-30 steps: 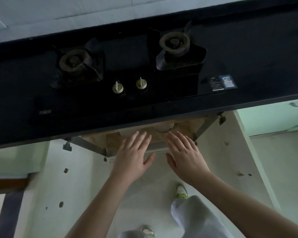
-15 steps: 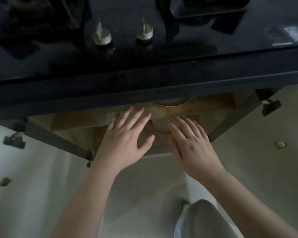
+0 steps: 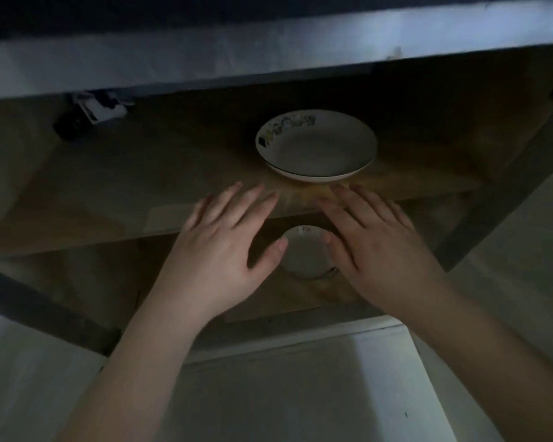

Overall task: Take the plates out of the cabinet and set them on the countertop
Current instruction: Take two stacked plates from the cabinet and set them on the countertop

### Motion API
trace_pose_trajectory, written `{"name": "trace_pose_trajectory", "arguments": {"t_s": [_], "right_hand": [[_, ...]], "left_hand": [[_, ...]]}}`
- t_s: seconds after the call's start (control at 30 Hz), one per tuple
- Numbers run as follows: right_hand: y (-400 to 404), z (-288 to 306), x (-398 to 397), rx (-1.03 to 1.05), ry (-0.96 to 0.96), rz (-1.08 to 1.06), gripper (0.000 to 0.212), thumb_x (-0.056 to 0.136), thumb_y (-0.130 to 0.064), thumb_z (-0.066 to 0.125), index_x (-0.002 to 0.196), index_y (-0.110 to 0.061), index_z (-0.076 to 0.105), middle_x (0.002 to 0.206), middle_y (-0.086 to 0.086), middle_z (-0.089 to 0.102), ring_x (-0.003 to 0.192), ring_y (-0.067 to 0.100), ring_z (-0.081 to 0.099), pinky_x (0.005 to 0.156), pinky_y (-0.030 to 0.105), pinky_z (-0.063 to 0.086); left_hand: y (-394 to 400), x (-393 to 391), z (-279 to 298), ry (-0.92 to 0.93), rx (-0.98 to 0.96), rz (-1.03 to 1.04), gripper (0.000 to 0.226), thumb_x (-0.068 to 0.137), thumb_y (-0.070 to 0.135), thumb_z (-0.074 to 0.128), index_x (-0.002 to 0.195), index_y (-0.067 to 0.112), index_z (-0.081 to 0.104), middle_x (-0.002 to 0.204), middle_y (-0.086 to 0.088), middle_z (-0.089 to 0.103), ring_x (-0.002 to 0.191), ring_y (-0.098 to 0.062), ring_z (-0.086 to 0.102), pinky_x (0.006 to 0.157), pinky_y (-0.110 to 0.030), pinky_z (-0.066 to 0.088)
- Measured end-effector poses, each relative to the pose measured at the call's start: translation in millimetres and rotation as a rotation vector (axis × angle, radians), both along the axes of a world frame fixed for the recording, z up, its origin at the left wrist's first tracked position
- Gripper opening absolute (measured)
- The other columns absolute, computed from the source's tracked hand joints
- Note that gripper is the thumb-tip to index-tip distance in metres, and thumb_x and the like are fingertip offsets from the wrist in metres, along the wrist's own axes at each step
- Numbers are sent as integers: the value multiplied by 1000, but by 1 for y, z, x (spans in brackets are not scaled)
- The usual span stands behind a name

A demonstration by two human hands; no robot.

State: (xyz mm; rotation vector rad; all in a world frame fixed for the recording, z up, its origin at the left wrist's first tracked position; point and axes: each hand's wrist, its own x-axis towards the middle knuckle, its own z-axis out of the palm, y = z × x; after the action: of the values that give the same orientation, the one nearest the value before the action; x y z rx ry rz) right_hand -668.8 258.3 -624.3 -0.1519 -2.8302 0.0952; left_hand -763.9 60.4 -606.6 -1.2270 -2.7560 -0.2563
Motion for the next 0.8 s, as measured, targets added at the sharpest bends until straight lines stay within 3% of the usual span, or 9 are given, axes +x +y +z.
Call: {"name": "trace_pose_trajectory", "arguments": {"t_s": [0.33, 0.57, 0.7, 0.8], "right_hand": [[11, 5, -4, 86, 71, -29, 53, 99, -46, 24, 145, -24, 38, 153, 3, 37, 142, 22, 29, 115, 40, 21], [35, 2, -25, 77, 171, -16, 47, 99, -44, 32, 141, -24, 42, 147, 2, 44, 138, 20, 33, 110, 34, 22], [61, 2, -50, -242, 152, -6, 51, 98, -47, 33, 145, -28, 36, 153, -2, 36, 139, 18, 31, 107, 30, 25], [78, 6, -69, -592, 198, -79, 45, 100, -43, 37, 144, -34, 37, 149, -4, 40, 132, 13, 40, 97, 26, 32]], "left_hand": [[26, -22, 1, 91, 107, -78, 73, 89, 71, 18, 153, 35, 19, 162, 8, 20, 148, -14, 15, 119, -48, 17], [38, -50, 7, -35, 242, 57, 63, 92, 64, 28, 151, 41, 21, 161, 6, 22, 144, -22, 28, 111, -51, 34], [46, -73, 6, -251, 464, 170, 52, 97, 54, 39, 147, 49, 26, 156, 5, 37, 135, -21, 44, 94, -34, 41], [57, -85, 6, -517, 689, 239, 50, 97, 57, 39, 145, 52, 28, 153, 9, 39, 134, -18, 43, 94, -33, 36]]}}
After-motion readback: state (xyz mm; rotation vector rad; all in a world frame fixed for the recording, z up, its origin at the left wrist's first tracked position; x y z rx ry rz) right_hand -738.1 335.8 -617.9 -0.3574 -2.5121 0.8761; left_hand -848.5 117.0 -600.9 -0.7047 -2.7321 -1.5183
